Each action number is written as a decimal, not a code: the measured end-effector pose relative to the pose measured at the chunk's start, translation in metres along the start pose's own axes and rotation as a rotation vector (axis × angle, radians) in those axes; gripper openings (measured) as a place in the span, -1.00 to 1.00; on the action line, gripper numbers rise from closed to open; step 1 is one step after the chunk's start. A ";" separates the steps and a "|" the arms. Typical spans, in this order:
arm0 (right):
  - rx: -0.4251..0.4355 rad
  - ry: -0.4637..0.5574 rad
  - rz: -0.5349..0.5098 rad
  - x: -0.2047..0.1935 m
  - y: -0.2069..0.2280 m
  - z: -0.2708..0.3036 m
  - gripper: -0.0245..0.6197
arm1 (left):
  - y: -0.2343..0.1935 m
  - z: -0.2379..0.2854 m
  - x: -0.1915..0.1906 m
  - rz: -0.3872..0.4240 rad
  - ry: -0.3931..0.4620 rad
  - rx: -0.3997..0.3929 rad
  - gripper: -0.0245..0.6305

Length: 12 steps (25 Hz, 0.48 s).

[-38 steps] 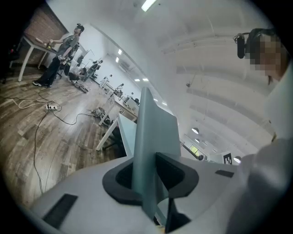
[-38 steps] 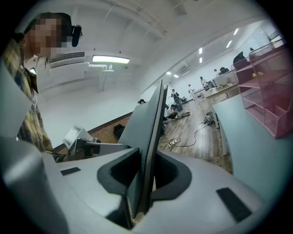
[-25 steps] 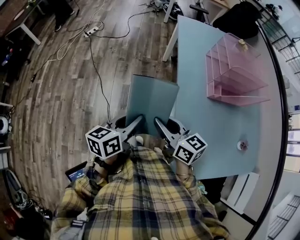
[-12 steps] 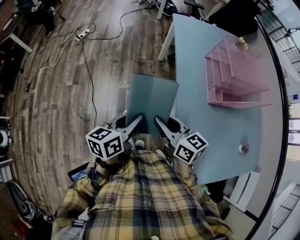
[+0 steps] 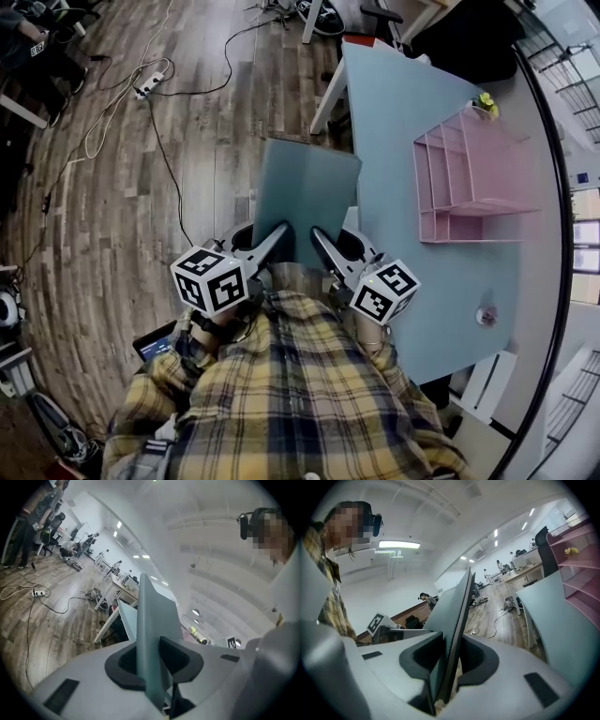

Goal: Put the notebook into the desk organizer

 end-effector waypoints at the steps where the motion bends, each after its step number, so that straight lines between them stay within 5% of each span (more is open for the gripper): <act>1: -0.002 0.003 0.002 0.005 0.002 0.008 -0.65 | -0.006 0.003 0.007 0.003 -0.002 -0.003 -0.63; 12: -0.045 0.023 0.023 0.023 0.021 0.077 -0.66 | -0.068 0.018 0.051 0.010 -0.033 -0.030 -0.63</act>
Point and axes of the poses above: the fingertips, and each gripper's own axes: z forward along the fingers, y to its right, x out of its top, the point moved 2 cm from there along -z, backward along the fingers, and after that the axes turned 4 degrees about z, right-handed, at the moved point
